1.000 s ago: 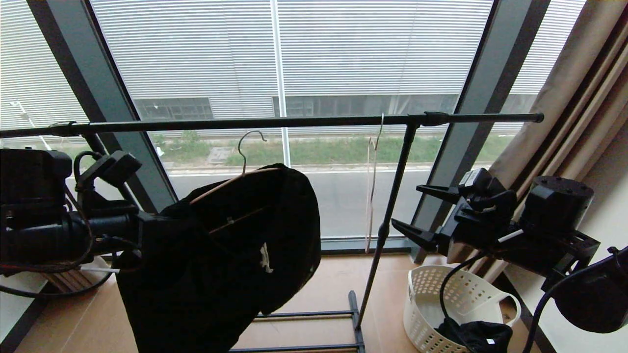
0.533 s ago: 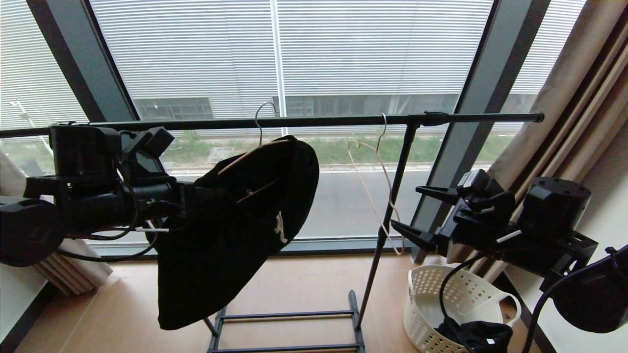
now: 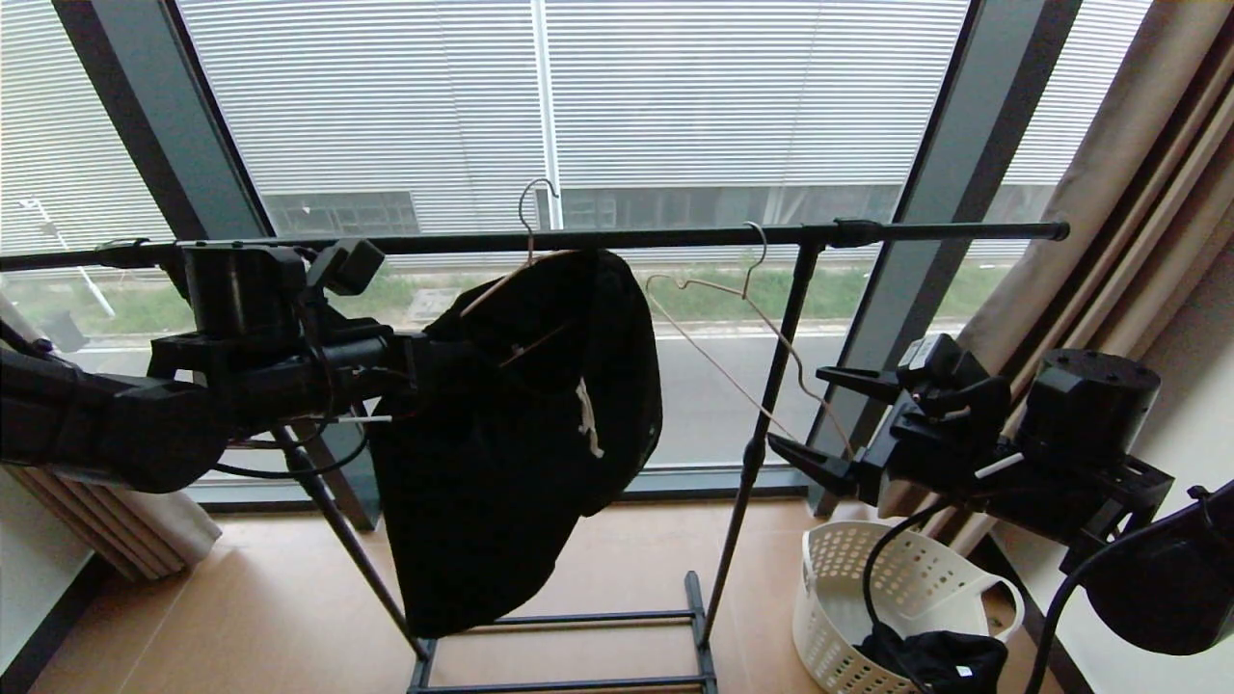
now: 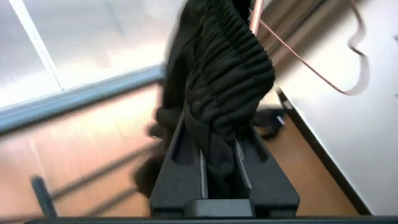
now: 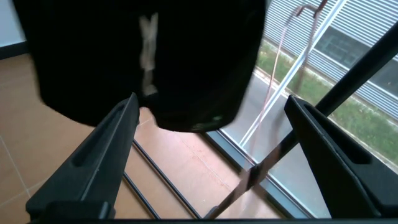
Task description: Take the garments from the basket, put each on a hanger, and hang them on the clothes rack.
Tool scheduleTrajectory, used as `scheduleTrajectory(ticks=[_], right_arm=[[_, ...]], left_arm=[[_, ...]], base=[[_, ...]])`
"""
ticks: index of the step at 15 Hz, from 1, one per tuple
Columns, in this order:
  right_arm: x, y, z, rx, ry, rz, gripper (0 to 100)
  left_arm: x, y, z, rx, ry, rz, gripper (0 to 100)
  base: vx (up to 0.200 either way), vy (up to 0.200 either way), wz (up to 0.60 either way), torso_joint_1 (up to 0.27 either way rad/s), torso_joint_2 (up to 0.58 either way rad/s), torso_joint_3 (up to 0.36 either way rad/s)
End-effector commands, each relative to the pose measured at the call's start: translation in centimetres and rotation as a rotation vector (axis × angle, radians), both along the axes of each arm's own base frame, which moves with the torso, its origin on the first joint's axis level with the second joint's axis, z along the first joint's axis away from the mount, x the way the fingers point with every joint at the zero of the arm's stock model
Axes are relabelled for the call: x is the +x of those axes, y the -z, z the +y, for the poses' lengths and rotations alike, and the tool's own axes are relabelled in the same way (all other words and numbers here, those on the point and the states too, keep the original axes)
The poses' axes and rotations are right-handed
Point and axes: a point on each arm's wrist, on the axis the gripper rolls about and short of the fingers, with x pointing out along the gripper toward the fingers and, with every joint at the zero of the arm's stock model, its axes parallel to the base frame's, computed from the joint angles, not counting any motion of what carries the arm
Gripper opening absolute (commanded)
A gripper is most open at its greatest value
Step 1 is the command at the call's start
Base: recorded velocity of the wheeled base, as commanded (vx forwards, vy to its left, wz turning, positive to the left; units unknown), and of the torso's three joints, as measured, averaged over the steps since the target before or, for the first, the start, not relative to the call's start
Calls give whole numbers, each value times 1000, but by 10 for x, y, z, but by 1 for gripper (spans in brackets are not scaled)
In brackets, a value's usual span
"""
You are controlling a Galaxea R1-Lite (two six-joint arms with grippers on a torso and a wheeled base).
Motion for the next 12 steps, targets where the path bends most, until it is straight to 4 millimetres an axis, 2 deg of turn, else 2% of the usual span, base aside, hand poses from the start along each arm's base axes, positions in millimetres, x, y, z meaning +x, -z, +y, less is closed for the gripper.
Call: scheduleTrajectory(ticks=[1, 10, 11, 12], right_arm=[[0, 1, 0, -1, -1, 1, 100], [1, 5, 1, -5, -3, 12, 100], [1, 5, 1, -5, -3, 12, 100], [1, 5, 1, -5, -3, 12, 100]], left_arm=[[9, 22, -8, 3, -2, 35, 0], [11, 30, -9, 4, 0, 55, 0], [10, 30, -9, 4, 0, 56, 100], [10, 30, -9, 6, 0, 57, 100]], base=[[0, 0, 0, 0, 0, 0], [0, 0, 0, 0, 0, 0], [0, 0, 0, 0, 0, 0], [0, 0, 0, 0, 0, 0]])
